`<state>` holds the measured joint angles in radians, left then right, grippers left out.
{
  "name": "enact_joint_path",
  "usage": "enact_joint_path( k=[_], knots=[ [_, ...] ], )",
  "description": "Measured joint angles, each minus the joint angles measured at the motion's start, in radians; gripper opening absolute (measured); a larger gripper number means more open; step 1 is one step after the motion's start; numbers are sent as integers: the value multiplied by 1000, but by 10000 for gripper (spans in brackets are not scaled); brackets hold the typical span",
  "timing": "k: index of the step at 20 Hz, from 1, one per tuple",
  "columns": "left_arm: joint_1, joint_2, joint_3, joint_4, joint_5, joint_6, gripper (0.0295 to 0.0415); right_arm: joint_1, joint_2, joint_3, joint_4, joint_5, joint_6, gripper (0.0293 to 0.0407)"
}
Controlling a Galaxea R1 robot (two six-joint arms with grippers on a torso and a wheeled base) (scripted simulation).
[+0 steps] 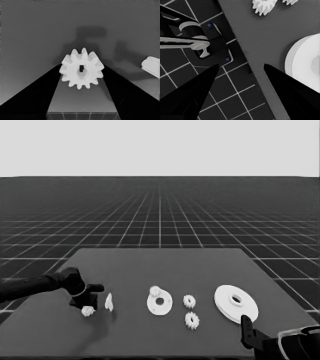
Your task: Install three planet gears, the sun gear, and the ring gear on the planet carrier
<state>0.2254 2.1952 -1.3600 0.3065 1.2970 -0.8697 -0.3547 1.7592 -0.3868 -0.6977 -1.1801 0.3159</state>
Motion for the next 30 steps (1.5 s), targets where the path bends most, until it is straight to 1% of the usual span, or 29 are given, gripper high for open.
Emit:
enact_joint_path(
  k=[4, 5, 6, 8, 10, 14, 15, 16, 17, 18, 19, 21, 24, 25, 26, 28, 30],
  knots=[
    [0, 0, 0, 0, 0, 0, 312, 0, 0, 0, 0, 0, 0, 385],
    [-72, -39, 77, -55, 63, -19, 312, 0, 0, 0, 0, 0, 0, 385],
    [-132, -57, 111, -95, 100, -27, 312, 0, 0, 0, 0, 0, 0, 385],
    [-188, -69, 130, -137, 134, -30, 312, 0, 0, 0, 0, 0, 0, 385],
    [-207, -71, 134, -152, 145, -30, 312, 0, 0, 0, 0, 0, 0, 385],
    [-215, -72, 135, -159, 151, -30, 312, 0, 0, 0, 0, 0, 0, 385],
    [-216, 62, 280, -109, 214, -418, 312, 0, 0, 0, 0, 0, 0, 385],
    [-216, 322, 286, -103, 259, -624, 312, 0, 0, 0, 0, 0, 0, 385],
    [-216, 502, 201, -109, 272, -685, 312, 0, 0, 0, 0, 0, 0, 385],
    [-215, 605, 119, -112, 273, -690, 312, 0, 0, 0, 0, 0, 0, 385],
    [-215, 663, 60, -115, 271, -684, 312, 0, 0, 0, 0, 0, 0, 385],
    [-215, 714, -2, -117, 269, -671, 312, 0, 0, 0, 0, 0, 0, 385],
    [-214, 735, -31, -117, 268, -664, 312, 0, 0, 0, 0, 0, 0, 385],
    [-147, 742, -62, -46, 261, -641, 312, 0, 0, 0, 0, 0, 0, 385],
    [-101, 748, -88, -4, 253, -623, 312, 0, 0, 0, 0, 0, 0, 385],
    [-62, 754, -119, 32, 242, -602, 312, 0, 0, 0, 0, 0, 0, 385],
    [-51, 757, -130, 44, 237, -595, 312, 0, 0, 0, 0, 0, 0, 385]
  ],
)
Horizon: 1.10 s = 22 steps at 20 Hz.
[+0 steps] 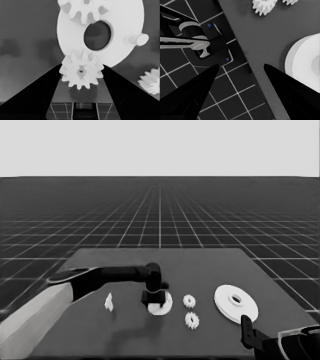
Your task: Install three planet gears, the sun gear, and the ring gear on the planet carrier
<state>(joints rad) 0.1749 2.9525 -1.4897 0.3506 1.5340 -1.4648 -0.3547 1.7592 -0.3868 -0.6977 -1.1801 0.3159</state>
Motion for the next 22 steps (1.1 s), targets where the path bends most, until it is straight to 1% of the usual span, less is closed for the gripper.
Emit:
enact_joint_path(
  k=[4, 5, 6, 7, 9, 14, 15, 16, 17, 19, 22],
  knots=[
    [6, 1, -5, 6, -2, 3, 312, 0, 0, 0, 0, 0, 0, 385],
    [6, 1, -6, 6, -2, 3, 344, 0, 0, 0, 0, 0, 0, 385],
    [6, 1, -6, 6, -3, 4, 372, 0, 0, 0, 0, 0, 0, 385],
    [6, 1, -6, 6, -3, 4, 381, 0, 0, 0, 0, 0, 0, 385],
    [6, 1, -6, 7, -3, 4, 384, 0, 0, 0, 0, 0, 0, 385],
    [6, 1, -6, 7, -3, 4, 385, 0, 0, 0, 0, 0, 0, 385],
    [-53, -11, 47, -56, 19, -33, 385, 0, 0, 0, 0, 0, 0, 385],
    [-99, -15, 72, -98, 27, -51, 385, 0, 0, 0, 0, 0, 0, 385],
    [-127, -17, 82, -124, 29, -59, 385, 0, 0, 0, 0, 0, 0, 385],
    [-152, -18, 89, -148, 30, -65, 385, 0, 0, 0, 0, 0, 0, 385],
    [-161, -18, 91, -159, 30, -66, 385, 0, 0, 0, 0, 0, 0, 385]
  ],
)
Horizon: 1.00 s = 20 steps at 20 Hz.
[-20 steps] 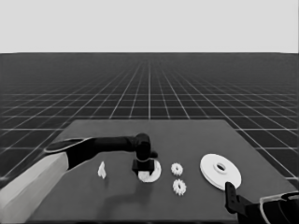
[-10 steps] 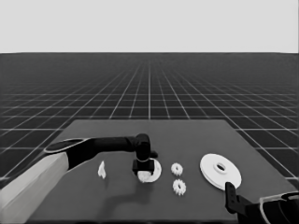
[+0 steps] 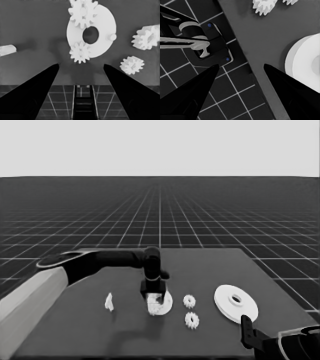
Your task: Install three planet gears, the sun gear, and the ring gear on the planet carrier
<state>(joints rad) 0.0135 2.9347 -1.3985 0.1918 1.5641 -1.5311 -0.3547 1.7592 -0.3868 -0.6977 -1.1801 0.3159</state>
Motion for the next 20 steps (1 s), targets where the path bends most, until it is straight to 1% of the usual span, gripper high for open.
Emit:
enact_joint_path(
  k=[2, 3, 4, 5, 6, 7, 9, 12, 13, 14, 15, 16, 18, 20],
  knots=[
    [-1, 0, 0, -2, 0, 0, 385, 0, 0, 0, 0, 0, 0, 385],
    [-108, -266, 368, 47, -358, 484, 408, 0, 0, 0, 0, 0, 0, 385],
    [-213, -641, 618, 77, -576, 982, 410, 0, 0, 0, 0, 0, 0, 385],
    [-273, -871, 765, 94, -704, 1353, 402, 0, 0, 0, 0, 0, 0, 385],
    [-307, -1002, 854, 104, -780, 1571, 394, 0, 0, 0, 0, 0, 0, 385],
    [-327, -1077, 906, 110, -824, 1699, 389, 0, 0, 0, 0, 0, 0, 385],
    [-346, -1145, 955, 115, -866, 1819, 385, 0, 0, 0, 0, 0, 0, 385],
    [-354, -1173, 976, 118, -883, 1869, 385, 0, 0, 0, 0, 0, 0, 385],
    [-354, -1176, 978, 118, -885, 1874, 385, 267, 321, -165, 219, -354, 483, 395],
    [-355, -1178, 979, 118, -886, 1877, 385, 346, 595, -420, 361, -400, 790, 393],
    [-355, -1178, 980, 118, -887, 1879, 385, 359, 714, -621, 426, -377, 889, 389],
    [-355, -1179, 980, 118, -887, 1880, 385, 362, 779, -756, 463, -360, 929, 387],
    [-356, -1180, 980, 118, -888, 1881, 385, 361, 842, -897, 498, -344, 953, 385],
    [-356, -1180, 981, 118, -888, 1882, 385, 361, 866, -952, 511, -339, 957, 385]
  ],
)
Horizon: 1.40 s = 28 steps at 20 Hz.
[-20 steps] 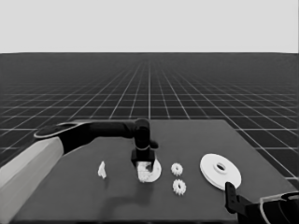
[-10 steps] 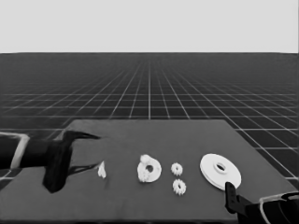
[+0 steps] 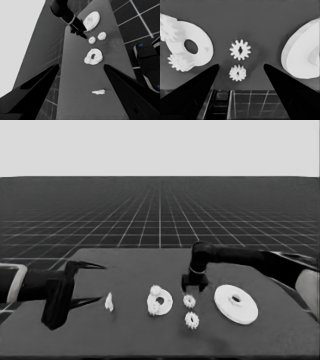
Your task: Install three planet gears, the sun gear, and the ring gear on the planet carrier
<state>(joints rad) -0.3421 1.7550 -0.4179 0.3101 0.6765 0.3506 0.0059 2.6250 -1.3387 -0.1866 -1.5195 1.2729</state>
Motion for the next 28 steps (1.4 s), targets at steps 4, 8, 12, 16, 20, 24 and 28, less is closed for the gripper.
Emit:
enact_joint_path(
  k=[4, 8, 12, 16, 20, 24, 28],
  knots=[
    [0, 0, 0, 0, 0, 0, 385, -135, 34, -98, -121, 53, -37, 385],
    [0, 0, 0, 0, 0, 0, 385, -196, 55, -161, -170, 87, -66, 385],
    [0, 0, 0, 0, 0, 0, 385, -202, 58, -168, -175, 92, -70, 385],
    [0, 0, 0, 0, 0, 0, 385, -202, 58, -169, -176, 92, -70, 313],
    [0, 0, 0, 0, 0, 0, 385, -202, 59, -169, -176, 92, -70, 312],
    [0, 0, 0, 0, 0, 0, 385, -80, 20, -56, -66, 25, -13, 312],
    [0, 0, 0, 0, 0, 0, 385, -9, 13, -32, -2, 5, 0, 312]
  ],
)
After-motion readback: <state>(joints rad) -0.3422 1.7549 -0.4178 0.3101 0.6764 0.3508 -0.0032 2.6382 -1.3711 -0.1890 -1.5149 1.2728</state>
